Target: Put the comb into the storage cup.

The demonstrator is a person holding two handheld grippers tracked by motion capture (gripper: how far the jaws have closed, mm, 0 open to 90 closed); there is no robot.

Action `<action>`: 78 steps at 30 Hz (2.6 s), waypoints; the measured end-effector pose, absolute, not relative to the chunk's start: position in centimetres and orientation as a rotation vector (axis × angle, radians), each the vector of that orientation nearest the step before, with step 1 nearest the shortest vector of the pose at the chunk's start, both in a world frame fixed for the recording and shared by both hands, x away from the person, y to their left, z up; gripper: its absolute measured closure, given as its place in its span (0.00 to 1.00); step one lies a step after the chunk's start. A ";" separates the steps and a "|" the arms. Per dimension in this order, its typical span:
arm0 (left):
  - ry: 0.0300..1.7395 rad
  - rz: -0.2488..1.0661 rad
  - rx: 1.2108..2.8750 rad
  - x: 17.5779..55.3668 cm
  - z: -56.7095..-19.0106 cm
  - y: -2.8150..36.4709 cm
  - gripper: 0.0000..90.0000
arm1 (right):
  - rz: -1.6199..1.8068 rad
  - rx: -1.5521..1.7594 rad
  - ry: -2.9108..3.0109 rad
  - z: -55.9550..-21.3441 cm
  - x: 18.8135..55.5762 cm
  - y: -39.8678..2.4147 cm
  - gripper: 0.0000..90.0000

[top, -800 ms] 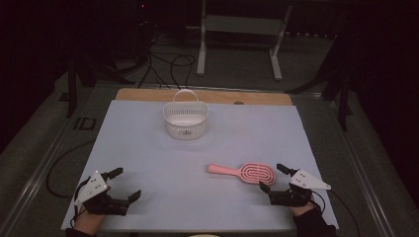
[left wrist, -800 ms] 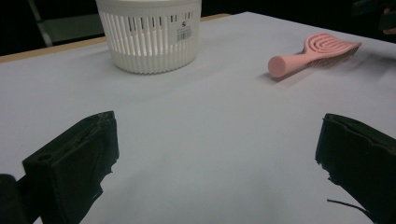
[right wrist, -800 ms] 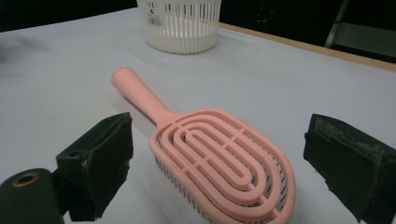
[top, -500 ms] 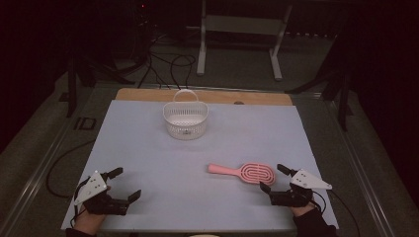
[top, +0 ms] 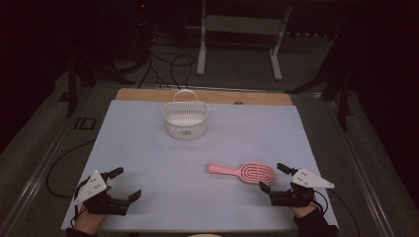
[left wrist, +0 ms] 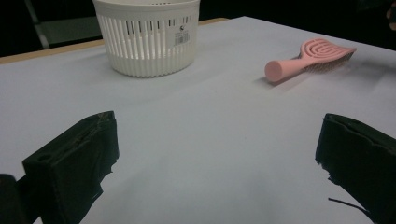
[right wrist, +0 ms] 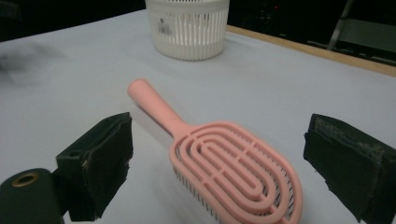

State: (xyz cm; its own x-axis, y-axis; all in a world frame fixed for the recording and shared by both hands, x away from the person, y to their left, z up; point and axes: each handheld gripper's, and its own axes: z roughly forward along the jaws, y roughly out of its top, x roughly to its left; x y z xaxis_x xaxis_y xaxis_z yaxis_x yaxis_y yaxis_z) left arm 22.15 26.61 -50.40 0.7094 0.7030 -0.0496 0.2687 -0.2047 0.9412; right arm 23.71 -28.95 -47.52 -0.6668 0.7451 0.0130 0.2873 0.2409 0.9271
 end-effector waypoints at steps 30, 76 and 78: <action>0.766 0.469 1.784 22.2 -50.4 26.5 0.00 | 1.364 0.776 2.143 -41.2 27.1 -25.0 0.10; 0.738 0.459 1.793 22.1 -50.4 26.3 0.00 | 1.302 0.701 2.373 -43.7 33.8 -15.4 0.16; 0.737 0.458 1.793 22.1 -50.4 26.3 0.00 | 1.294 0.703 2.388 -43.9 34.0 -15.2 0.17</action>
State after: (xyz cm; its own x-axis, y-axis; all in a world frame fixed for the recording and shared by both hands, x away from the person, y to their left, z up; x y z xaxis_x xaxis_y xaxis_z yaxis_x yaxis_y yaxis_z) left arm 22.07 26.25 -50.37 0.7326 0.6790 -0.0466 0.2595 -0.2154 0.9414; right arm 33.95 -15.23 -43.90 -0.8220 0.5667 -0.0559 0.2625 0.4642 0.8459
